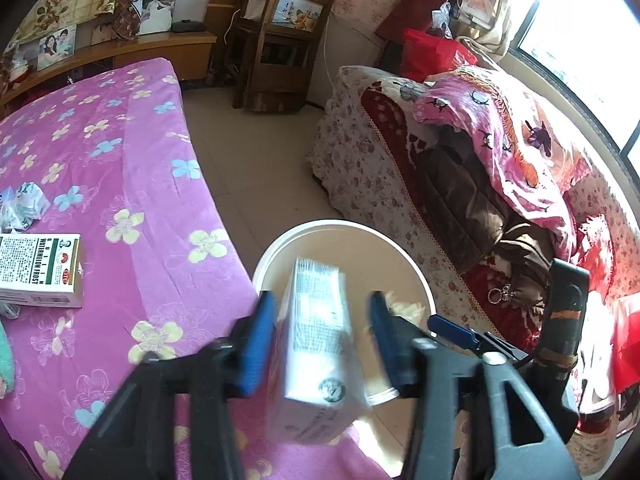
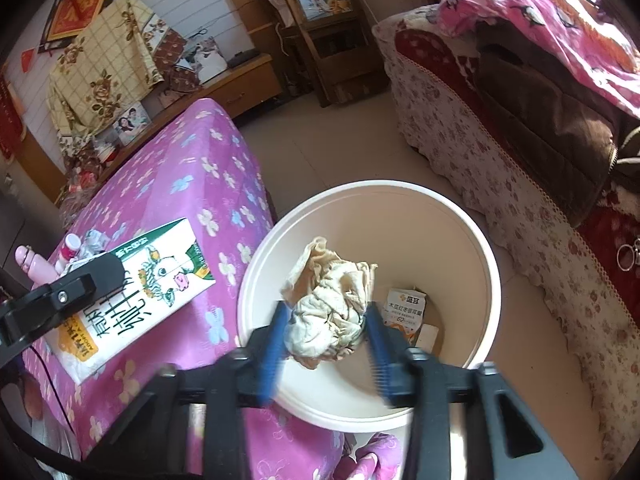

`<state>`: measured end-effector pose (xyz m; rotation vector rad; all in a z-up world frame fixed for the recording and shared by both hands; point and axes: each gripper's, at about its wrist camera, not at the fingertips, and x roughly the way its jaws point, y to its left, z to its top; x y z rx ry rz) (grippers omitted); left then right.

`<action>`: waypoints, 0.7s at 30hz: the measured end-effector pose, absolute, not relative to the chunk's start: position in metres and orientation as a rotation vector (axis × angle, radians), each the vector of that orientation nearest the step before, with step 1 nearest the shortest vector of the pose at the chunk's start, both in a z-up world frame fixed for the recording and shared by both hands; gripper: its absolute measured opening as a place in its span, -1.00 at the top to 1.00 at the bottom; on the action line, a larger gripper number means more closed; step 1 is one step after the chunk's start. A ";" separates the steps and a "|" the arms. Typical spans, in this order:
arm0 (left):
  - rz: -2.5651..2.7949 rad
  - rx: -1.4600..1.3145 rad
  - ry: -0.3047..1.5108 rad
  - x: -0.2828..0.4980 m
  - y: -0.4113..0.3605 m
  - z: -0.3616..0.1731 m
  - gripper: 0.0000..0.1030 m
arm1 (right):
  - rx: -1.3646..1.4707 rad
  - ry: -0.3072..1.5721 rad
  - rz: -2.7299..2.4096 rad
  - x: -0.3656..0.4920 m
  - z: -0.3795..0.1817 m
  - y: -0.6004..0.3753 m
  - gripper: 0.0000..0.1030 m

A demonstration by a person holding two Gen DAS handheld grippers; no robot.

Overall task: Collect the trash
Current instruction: 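Carry the carton and paper over the white bucket and open both tools, then move both open tools back over the table trash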

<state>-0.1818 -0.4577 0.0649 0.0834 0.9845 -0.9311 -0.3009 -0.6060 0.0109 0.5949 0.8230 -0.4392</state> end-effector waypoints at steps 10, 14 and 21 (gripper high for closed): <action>-0.900 0.088 0.971 -0.179 -0.441 0.066 -0.24 | 0.627 0.818 -0.453 -0.304 0.010 -0.607 -0.39; -0.885 0.109 0.951 -0.182 -0.435 0.068 -0.24 | 0.622 0.828 -0.439 -0.302 0.010 -0.603 -0.39; -0.850 0.135 0.908 -0.187 -0.419 0.076 -0.24 | 0.573 0.828 -0.420 -0.300 0.019 -0.584 -0.39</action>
